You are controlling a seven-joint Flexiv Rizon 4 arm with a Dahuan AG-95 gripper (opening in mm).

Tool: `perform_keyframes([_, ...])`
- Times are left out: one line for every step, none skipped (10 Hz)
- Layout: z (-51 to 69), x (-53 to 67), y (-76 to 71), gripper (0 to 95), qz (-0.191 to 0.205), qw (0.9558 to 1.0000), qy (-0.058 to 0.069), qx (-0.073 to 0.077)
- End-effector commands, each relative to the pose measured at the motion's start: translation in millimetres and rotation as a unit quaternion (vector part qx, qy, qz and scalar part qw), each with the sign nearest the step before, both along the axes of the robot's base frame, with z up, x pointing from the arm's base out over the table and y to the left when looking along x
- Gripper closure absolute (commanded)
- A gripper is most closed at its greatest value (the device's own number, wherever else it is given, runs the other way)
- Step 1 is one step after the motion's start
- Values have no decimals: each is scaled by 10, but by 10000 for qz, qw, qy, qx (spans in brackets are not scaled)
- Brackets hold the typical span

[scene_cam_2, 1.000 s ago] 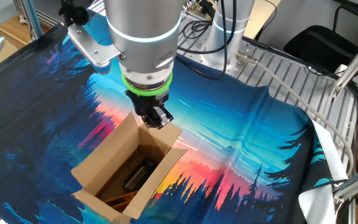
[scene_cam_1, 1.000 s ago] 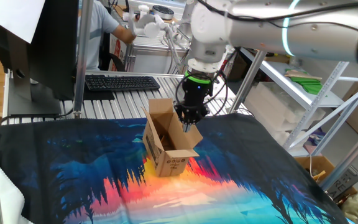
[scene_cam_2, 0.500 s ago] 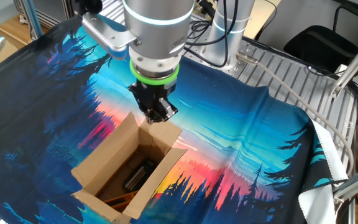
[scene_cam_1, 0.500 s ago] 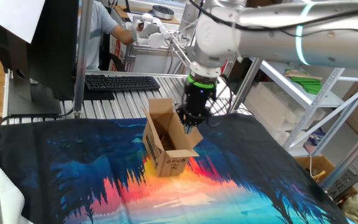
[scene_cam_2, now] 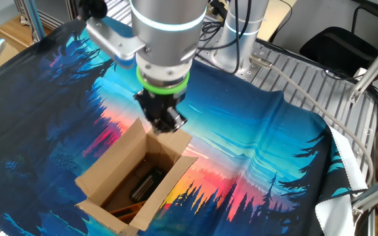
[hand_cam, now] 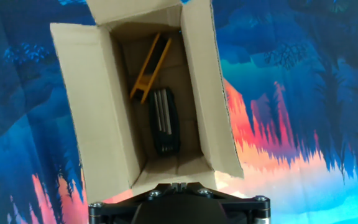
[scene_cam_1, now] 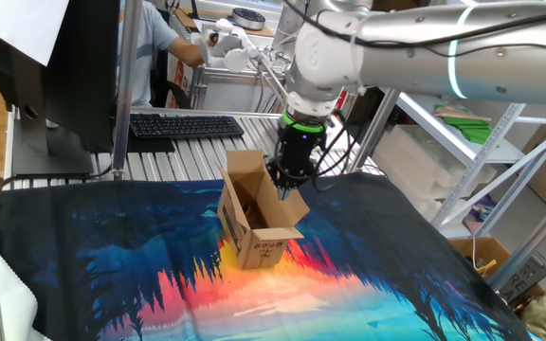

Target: Cover the box

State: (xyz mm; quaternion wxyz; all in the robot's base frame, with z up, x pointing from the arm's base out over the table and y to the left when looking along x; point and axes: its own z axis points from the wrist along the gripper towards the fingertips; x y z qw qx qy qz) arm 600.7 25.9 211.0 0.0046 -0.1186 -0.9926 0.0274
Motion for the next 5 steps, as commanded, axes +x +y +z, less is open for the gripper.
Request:
perform_keyframes([-25,210,-23,950,-108,9998,-141,59])
perform_keyframes([3,274,-5,950,-152,9998,-141,61])
perform_keyframes([79,432,35,950,-220,9997,-72,67])
perform_keyframes([139,566,54,950,-275,9996,-11,59])
perform_keyframes([175,650,63,950,-309,9995,9,53])
